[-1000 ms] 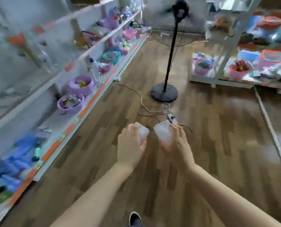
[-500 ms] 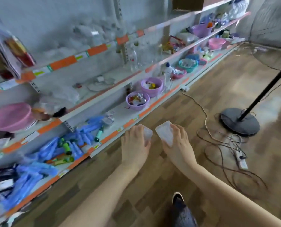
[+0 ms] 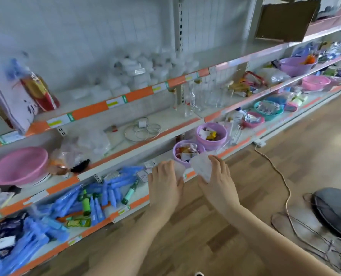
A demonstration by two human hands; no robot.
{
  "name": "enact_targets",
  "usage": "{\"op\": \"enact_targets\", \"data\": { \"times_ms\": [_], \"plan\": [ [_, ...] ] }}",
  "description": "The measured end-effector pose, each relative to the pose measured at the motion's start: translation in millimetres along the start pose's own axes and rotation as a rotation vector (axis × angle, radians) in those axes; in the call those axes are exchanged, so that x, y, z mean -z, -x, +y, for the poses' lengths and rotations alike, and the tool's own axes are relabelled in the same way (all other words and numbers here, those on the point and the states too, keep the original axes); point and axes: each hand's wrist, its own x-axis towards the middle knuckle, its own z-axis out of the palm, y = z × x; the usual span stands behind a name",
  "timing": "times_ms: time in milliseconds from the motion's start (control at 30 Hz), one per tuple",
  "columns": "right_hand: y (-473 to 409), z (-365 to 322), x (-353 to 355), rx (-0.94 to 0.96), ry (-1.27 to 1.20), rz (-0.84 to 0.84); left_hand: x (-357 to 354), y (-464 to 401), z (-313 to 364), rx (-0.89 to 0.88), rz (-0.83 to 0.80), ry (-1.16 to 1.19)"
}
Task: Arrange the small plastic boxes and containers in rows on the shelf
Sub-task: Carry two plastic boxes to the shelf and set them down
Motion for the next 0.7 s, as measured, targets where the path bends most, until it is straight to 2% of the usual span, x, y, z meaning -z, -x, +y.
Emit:
{"op": "enact_targets", "data": {
  "times_ms": [333, 700],
  "plan": [
    [-152, 27, -4, 0.097, -0.033, -0.009, -34, -136, 15, 0.044, 0.128, -0.02],
    [-312, 76, -20, 0.078, 0.012, 0.061, -111, -301, 31, -0.057, 0.191, 0.044]
  ]
}}
